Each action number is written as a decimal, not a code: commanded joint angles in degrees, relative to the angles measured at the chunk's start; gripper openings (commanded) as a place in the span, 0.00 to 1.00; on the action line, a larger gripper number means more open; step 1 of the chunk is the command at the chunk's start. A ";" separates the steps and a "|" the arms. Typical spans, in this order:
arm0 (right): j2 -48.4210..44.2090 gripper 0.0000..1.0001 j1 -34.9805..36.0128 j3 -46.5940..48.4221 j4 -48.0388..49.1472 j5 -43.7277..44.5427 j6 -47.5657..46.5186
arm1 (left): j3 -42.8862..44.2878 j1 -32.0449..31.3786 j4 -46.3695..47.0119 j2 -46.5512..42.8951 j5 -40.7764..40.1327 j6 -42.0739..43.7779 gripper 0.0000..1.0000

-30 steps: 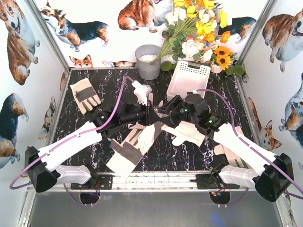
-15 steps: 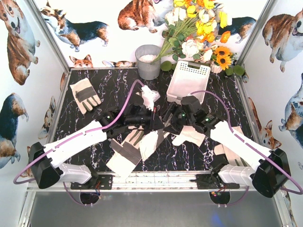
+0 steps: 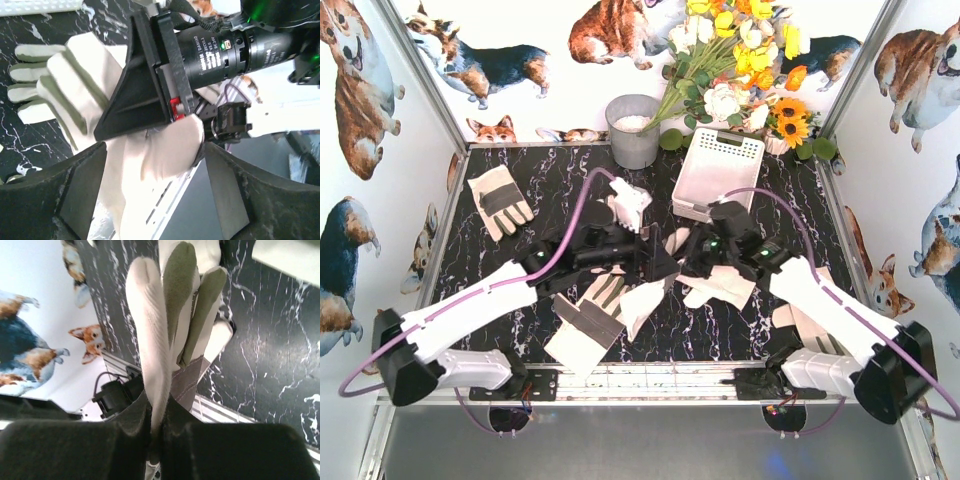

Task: Put the gloves into the storage basket
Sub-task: Turn over the glove, then pair the glove with the glove.

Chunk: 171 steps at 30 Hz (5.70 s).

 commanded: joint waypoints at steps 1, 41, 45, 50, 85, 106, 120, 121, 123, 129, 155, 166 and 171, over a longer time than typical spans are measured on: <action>-5.79 0.00 -3.93 -1.28 7.74 -1.82 -2.88 | -1.18 0.37 3.60 -5.12 -4.63 -1.80 0.81; -6.86 0.00 -4.83 3.58 65.24 -36.53 5.19 | -14.06 15.63 47.15 -13.34 27.22 -24.61 1.00; -7.80 0.00 -4.66 3.22 59.14 -34.54 -0.03 | -14.46 15.60 50.22 -14.54 27.46 -25.10 1.00; -8.66 0.00 -4.51 3.37 54.20 -34.60 -3.39 | -16.00 15.56 50.50 -16.45 24.62 -24.55 0.67; -16.97 0.97 -5.71 -1.95 26.02 -13.18 -8.31 | -7.84 15.56 29.38 -21.62 11.04 -15.45 0.00; -4.39 0.97 1.09 -4.28 76.11 -25.65 9.58 | -3.30 15.56 45.31 -18.15 13.76 -26.51 0.00; -6.57 0.65 1.14 -3.02 79.78 -23.35 10.35 | -4.73 15.61 37.95 -19.64 9.31 -23.68 0.00; -7.15 0.65 1.14 -3.25 78.56 -23.03 9.55 | -4.56 15.64 37.04 -19.85 8.94 -23.17 0.00; -8.35 0.66 1.09 -3.97 75.98 -21.74 8.10 | -4.62 15.79 35.82 -20.17 8.18 -22.43 0.00; -11.67 0.66 0.66 -5.53 72.91 -18.39 5.60 | -5.58 16.59 34.34 -21.11 7.11 -22.55 0.00; -19.75 0.31 0.35 -7.29 56.75 -4.68 -7.38 | -8.32 17.36 32.14 -21.44 6.19 -24.57 0.00; -20.13 0.00 2.85 -6.70 36.66 9.31 -16.36 | -4.14 19.22 12.83 -18.69 -3.30 -9.79 0.00; -15.76 0.00 9.99 -8.66 33.62 24.21 -21.53 | -2.92 21.38 6.12 -11.97 -7.19 0.33 0.00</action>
